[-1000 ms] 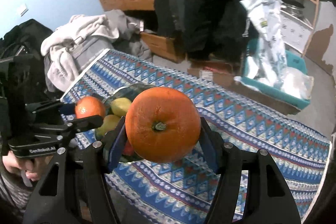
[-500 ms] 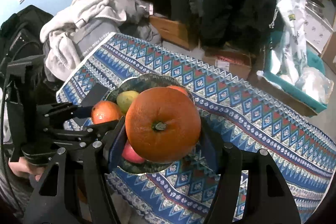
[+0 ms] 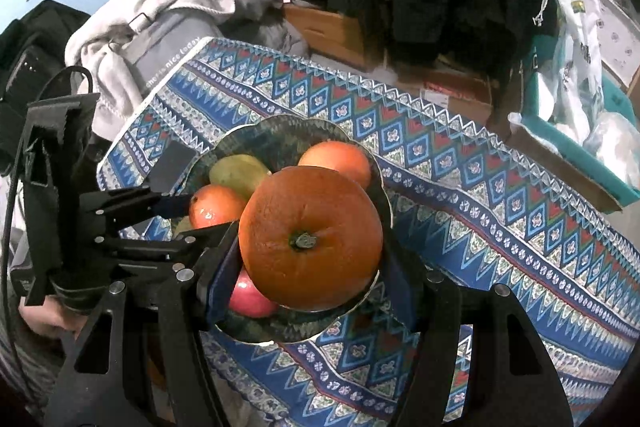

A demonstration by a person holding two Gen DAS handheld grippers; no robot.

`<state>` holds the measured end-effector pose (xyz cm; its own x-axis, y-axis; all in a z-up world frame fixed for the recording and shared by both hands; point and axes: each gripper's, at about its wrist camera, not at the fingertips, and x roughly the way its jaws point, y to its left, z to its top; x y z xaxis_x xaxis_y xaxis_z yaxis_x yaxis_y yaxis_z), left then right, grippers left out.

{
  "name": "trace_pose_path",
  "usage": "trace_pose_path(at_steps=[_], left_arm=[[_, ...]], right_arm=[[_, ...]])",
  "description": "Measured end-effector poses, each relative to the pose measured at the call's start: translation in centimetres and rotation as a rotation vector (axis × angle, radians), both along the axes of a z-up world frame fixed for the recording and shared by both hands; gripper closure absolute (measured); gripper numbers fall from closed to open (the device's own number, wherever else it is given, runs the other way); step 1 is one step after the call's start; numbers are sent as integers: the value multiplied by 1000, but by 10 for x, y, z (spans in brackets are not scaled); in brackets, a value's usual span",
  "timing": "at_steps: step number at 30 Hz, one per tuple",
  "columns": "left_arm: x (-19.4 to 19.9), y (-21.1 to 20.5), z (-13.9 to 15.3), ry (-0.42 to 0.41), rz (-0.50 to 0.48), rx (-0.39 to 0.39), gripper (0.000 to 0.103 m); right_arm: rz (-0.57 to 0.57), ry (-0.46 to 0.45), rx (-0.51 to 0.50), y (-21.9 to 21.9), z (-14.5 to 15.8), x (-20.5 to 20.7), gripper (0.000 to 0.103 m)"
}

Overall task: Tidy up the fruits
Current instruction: 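Lower both oranges into the glass bowl and open both tools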

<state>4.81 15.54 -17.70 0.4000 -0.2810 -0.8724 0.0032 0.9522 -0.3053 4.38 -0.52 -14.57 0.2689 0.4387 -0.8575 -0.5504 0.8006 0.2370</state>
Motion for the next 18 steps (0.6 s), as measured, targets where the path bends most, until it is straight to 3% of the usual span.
trace_pose_path(at_steps=[3, 6, 18], left_arm=[[-1, 1, 1, -7, 5, 4, 54], [-1, 3, 2, -1, 11, 15, 44], [-23, 35, 23, -34, 101, 37, 37]], right_arm=[[0, 4, -3, 0, -2, 0, 38], [-1, 9, -1, 0, -3, 1, 38], [18, 26, 1, 19, -12, 9, 38]])
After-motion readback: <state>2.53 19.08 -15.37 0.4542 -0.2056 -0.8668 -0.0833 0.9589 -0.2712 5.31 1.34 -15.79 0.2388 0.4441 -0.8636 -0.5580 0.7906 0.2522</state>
